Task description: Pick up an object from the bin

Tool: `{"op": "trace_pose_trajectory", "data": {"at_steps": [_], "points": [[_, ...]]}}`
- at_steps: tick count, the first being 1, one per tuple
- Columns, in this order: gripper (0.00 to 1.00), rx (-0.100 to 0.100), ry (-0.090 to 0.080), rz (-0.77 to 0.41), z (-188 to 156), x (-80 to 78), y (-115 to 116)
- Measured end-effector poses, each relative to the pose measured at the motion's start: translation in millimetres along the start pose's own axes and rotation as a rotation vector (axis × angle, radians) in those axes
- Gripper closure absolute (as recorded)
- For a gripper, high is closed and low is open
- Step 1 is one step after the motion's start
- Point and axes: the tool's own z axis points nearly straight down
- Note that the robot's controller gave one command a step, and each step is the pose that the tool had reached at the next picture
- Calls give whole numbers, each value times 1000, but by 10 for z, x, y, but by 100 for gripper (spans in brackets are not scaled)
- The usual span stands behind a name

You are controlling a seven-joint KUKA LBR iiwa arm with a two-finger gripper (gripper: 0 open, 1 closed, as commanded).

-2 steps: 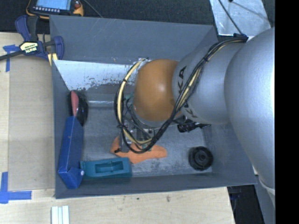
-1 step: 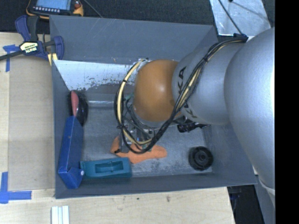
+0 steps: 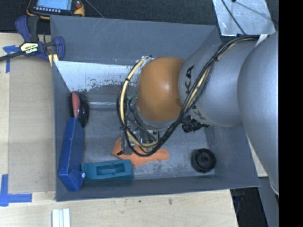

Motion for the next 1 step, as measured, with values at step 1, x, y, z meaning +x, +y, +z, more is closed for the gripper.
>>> {"op": "trace_pose_trajectory", "data": {"at_steps": [1], "points": [[0,-1,-2,-6,133,-498,11]]}}
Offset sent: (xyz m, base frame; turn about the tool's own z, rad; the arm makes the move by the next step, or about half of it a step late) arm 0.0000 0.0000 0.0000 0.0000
